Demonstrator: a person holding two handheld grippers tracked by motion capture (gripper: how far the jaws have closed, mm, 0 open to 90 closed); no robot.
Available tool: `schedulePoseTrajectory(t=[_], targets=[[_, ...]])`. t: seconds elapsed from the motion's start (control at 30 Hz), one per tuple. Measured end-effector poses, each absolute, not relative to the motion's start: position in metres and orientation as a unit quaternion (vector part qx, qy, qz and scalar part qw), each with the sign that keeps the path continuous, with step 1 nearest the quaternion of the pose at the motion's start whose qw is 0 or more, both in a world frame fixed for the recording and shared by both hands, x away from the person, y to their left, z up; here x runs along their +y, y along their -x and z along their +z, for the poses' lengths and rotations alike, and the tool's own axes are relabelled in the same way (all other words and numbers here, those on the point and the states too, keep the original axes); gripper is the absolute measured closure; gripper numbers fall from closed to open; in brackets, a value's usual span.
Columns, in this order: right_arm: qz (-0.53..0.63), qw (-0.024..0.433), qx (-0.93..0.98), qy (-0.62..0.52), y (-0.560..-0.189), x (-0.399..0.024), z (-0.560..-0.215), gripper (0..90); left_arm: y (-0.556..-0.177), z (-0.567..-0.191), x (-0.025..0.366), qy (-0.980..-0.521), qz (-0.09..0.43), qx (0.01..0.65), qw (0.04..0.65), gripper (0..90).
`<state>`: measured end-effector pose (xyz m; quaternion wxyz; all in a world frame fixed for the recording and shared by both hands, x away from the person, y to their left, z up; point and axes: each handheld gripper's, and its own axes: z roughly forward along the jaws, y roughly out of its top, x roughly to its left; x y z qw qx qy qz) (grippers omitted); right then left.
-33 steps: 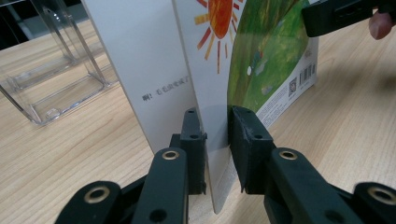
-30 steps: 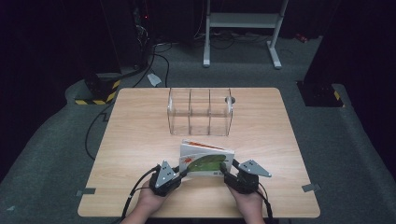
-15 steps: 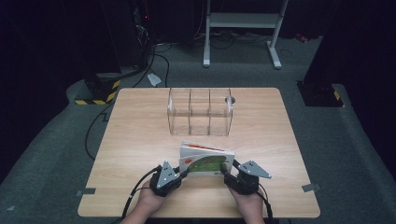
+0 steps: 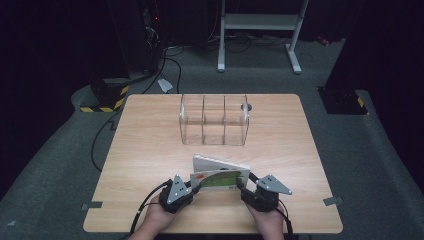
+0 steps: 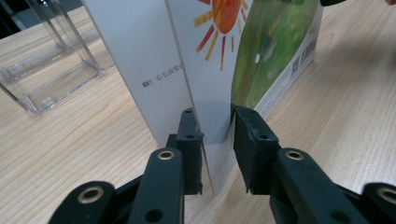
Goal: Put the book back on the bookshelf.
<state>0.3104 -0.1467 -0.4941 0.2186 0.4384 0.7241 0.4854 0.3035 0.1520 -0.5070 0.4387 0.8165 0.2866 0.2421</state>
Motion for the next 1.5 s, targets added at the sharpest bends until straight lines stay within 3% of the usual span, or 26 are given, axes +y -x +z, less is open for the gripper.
schedulePoseTrajectory(t=[0.2, 0.53, 0.73, 0.97, 1.37, 1.5], targets=[[0.489, 0.215, 0.728, -0.431, -0.308, -0.147, -0.494, 44.5, -0.303, -0.506, 0.158, -0.810, 0.240, 0.301, 0.443, 65.0], [0.502, 0.205, 0.737, -0.403, -0.315, -0.147, -0.487, 31.1, -0.308, -0.505, 0.170, -0.792, 0.245, 0.339, 0.445, 40.8], [0.515, 0.198, 0.741, -0.383, -0.323, -0.146, -0.484, 29.7, -0.311, -0.506, 0.173, -0.786, 0.245, 0.353, 0.445, 36.2], [0.527, 0.213, 0.744, -0.351, -0.321, -0.144, -0.481, 37.8, -0.313, -0.507, 0.176, -0.786, 0.244, 0.355, 0.443, 36.1], [0.536, 0.216, 0.748, -0.327, -0.311, -0.147, -0.482, 72.5, -0.316, -0.507, 0.180, -0.782, 0.250, 0.368, 0.436, 36.7], [0.538, 0.214, 0.745, -0.332, -0.310, -0.146, -0.483, 74.2, -0.317, -0.508, 0.181, -0.783, 0.252, 0.371, 0.432, 36.9]])
